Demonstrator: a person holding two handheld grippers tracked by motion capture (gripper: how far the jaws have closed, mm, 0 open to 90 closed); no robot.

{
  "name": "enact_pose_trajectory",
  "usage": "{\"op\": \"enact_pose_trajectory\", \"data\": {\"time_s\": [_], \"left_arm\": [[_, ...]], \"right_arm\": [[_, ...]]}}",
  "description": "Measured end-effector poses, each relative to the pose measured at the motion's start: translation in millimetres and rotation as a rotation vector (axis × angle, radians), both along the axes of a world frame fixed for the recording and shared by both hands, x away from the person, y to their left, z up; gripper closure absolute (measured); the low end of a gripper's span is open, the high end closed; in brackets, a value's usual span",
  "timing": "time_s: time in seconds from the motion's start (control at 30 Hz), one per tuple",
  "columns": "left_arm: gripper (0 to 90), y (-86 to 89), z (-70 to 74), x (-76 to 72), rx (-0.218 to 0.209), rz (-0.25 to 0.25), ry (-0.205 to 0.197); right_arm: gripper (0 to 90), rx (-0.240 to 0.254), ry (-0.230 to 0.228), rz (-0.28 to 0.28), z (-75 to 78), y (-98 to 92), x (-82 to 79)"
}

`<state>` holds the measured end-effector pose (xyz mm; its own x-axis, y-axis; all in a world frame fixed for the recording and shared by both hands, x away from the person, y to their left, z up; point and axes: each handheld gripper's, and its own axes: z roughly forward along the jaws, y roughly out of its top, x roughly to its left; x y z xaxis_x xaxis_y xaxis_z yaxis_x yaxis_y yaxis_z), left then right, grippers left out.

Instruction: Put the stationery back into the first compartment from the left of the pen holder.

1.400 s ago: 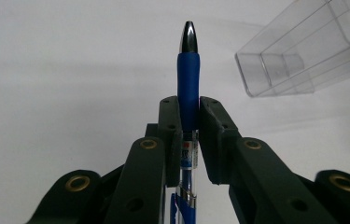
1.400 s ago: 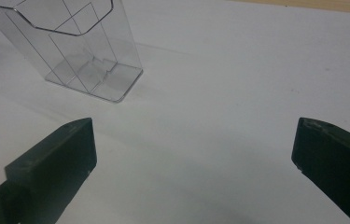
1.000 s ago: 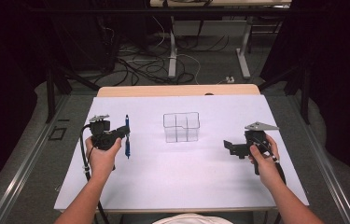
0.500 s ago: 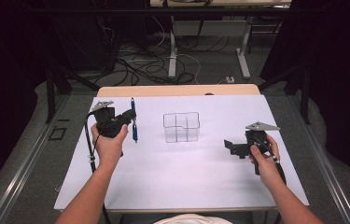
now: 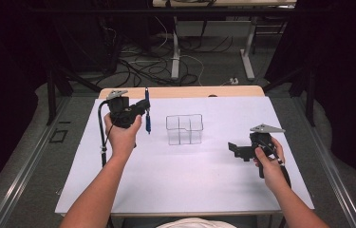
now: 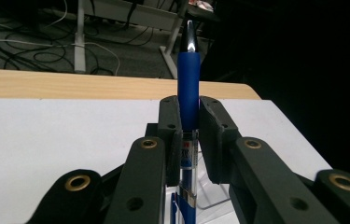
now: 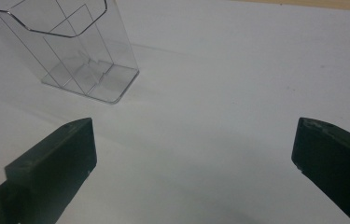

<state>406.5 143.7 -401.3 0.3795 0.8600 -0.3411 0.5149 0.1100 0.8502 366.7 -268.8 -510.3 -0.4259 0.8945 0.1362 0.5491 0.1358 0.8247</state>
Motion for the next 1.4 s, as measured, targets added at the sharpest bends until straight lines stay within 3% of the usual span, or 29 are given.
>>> {"op": "enact_pose_trajectory", "data": {"time_s": [0.2,0.67,1.0,1.4], "left_arm": [[79.4,-14.4,-1.0,4.7,0.008,-0.015,-0.014],[79.4,-37.9,-10.4,20.9,0.003,-0.030,-0.002],[79.4,-49.2,-18.1,37.7,0.005,0.000,0.015],[79.4,-62.6,-31.3,53.8,0.019,-0.011,0.048]], "right_arm": [[0.0,0.002,0.002,0.001,-0.2,0.2,0.0],[0.0,0.000,0.006,0.010,-1.4,0.3,0.4],[0.0,0.002,0.007,0.012,-1.8,0.0,0.7],[0.0,0.000,0.011,0.026,-2.7,1.8,1.1]]}}
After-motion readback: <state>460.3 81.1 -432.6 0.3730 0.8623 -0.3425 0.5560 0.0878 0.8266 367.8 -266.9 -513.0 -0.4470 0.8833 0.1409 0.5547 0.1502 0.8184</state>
